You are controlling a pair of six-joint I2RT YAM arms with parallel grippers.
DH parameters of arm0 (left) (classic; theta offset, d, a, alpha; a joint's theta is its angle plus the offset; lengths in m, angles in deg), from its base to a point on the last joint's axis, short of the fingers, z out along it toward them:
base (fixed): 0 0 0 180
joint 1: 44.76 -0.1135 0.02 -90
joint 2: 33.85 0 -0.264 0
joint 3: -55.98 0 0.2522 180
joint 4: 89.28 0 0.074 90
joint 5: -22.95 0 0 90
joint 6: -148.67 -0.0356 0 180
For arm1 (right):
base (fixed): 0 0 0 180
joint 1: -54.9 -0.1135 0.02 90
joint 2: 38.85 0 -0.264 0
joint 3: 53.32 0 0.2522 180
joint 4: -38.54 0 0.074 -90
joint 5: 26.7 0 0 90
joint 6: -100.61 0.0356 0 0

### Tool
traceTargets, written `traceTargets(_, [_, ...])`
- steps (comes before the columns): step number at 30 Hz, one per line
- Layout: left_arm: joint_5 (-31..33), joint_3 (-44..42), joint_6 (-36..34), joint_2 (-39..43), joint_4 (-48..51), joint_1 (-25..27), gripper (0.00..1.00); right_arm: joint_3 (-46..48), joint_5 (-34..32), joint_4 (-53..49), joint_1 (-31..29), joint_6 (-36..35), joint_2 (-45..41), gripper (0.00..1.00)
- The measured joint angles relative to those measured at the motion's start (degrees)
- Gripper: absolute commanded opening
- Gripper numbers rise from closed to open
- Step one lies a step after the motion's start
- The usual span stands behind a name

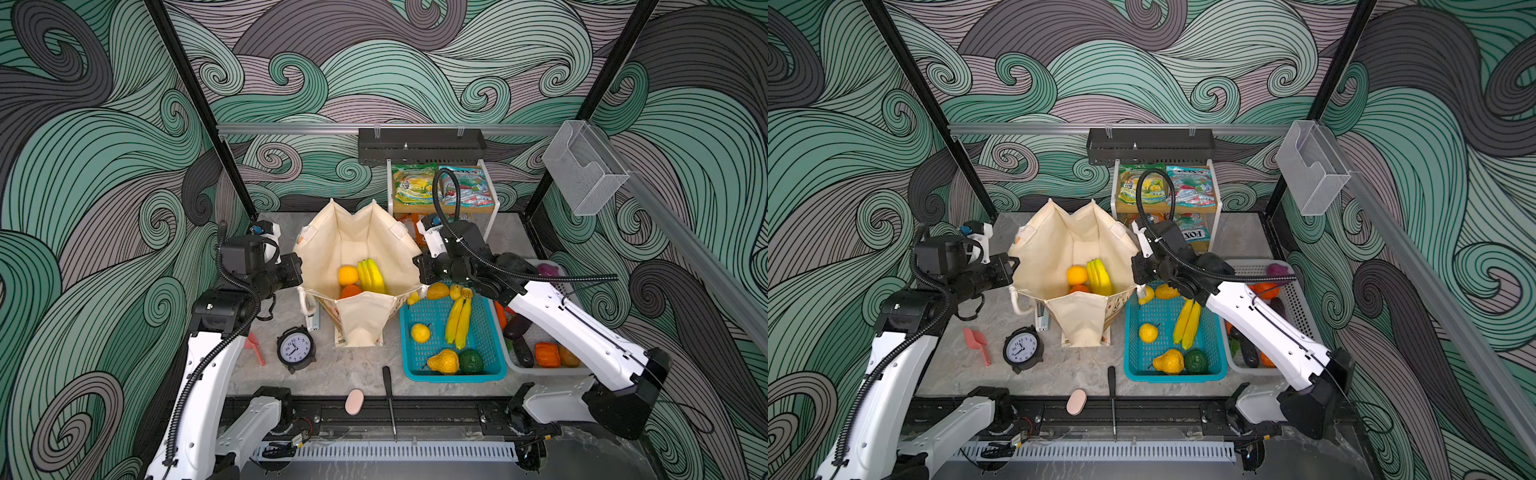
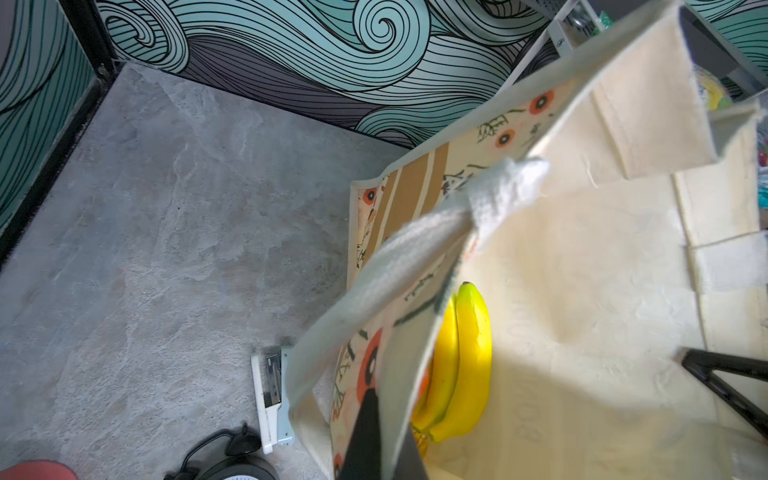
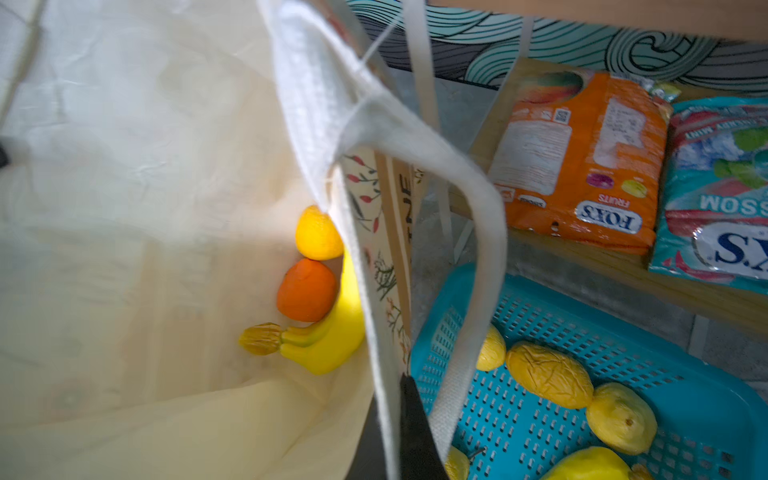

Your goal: Place the food into the grocery bag and tie it

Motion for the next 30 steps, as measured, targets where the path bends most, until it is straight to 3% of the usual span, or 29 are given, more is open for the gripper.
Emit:
traceTargets(12, [-5.55, -6.16, 0.85, -1.14, -3.96, -0.02, 0.0, -3.02, 1.44, 0.33, -2.47, 0.31, 8.79, 0.0])
traceTargets(18, [-5.42, -8.17, 0.35, -2.23, -5.09, -0.02, 0.0, -3.48, 1.9, 0.28, -2.45, 0.9, 11.76, 0.02])
traceTargets(21, [-5.42, -8.92, 0.02, -2.16, -5.7, -0.02, 0.0, -5.35, 2.4, 0.09, -2.38, 1.22, 13.84, 0.24])
traceTargets(23, [-5.49, -9.62, -0.61, -2.16, -6.45, -0.02, 0.0, -5.9, 2.97, -0.02, -2.4, 1.27, 14.49, 0.5])
traceTargets(27, [-5.73, -11.54, -1.62, -2.08, -8.72, -0.02, 0.0, -6.16, 3.19, -0.57, -2.45, 1.07, 13.9, 0.78])
traceTargets(28, [-5.79, -12.11, -1.88, -2.05, -9.27, -0.07, 0.0, -6.16, 2.82, -0.74, -2.47, 1.44, 13.33, 0.98])
traceTargets(30, [-5.81, -12.72, -2.43, -2.01, -9.79, -0.07, 0.0, -5.75, 1.29, -0.52, -2.54, 1.14, 11.43, 1.0])
